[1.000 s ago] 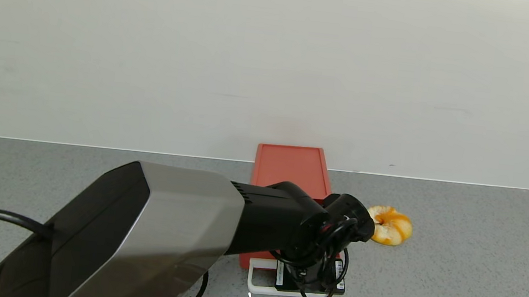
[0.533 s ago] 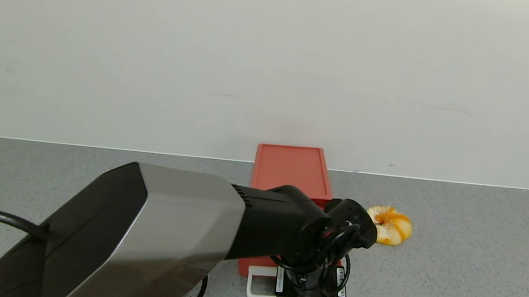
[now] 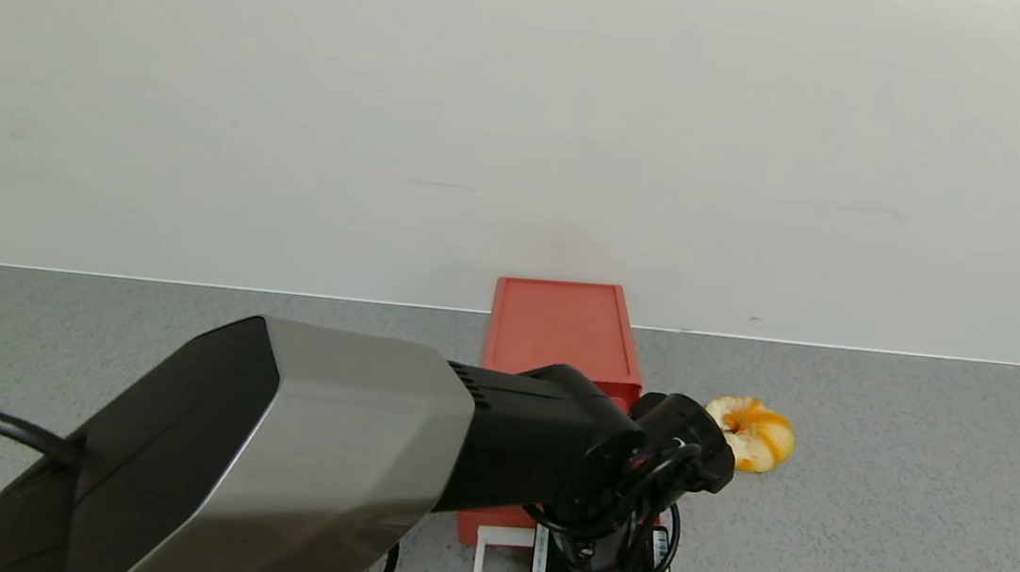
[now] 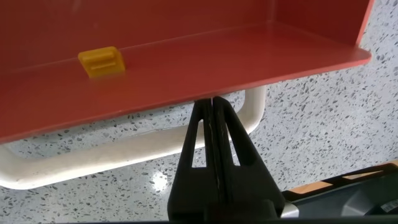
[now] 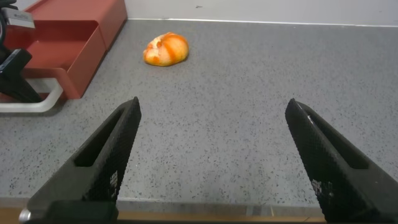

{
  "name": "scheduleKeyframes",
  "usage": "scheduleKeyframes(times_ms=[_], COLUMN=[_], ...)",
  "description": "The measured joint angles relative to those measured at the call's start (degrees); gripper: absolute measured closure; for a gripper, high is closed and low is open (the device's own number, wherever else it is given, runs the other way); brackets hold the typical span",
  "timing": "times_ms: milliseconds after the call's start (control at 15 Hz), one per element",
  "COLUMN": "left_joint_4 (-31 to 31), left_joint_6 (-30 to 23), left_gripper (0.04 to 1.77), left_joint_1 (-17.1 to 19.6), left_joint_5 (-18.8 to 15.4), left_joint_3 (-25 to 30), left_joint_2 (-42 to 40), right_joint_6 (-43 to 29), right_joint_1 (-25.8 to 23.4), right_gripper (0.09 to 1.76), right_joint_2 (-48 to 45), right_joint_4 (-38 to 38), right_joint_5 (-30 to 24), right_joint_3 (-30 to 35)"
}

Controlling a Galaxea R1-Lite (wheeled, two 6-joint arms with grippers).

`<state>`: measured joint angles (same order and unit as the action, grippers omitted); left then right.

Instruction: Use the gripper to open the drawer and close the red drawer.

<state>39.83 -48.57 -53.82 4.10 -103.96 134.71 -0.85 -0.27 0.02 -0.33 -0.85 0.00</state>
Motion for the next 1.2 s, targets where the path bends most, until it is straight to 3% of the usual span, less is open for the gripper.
scheduleKeyframes(times_ms=[1000, 1200], left_joint_4=[0.0, 3.0], left_joint_6=[0.2, 0.6], left_gripper=[1.70, 1.70], left_joint_1=[0.0, 0.0], left_joint_5=[0.2, 0.4], left_joint_3=[0.3, 0.1], left_joint_2=[-2.3, -4.5], right_joint_6=[0.0, 0.0], right_joint_1=[0.0, 0.0], right_gripper=[0.14, 0.14], right_joint_2=[0.0, 0.0], right_joint_4=[0.0, 0.0], right_joint_5=[0.0, 0.0], right_joint_3=[0.0, 0.0])
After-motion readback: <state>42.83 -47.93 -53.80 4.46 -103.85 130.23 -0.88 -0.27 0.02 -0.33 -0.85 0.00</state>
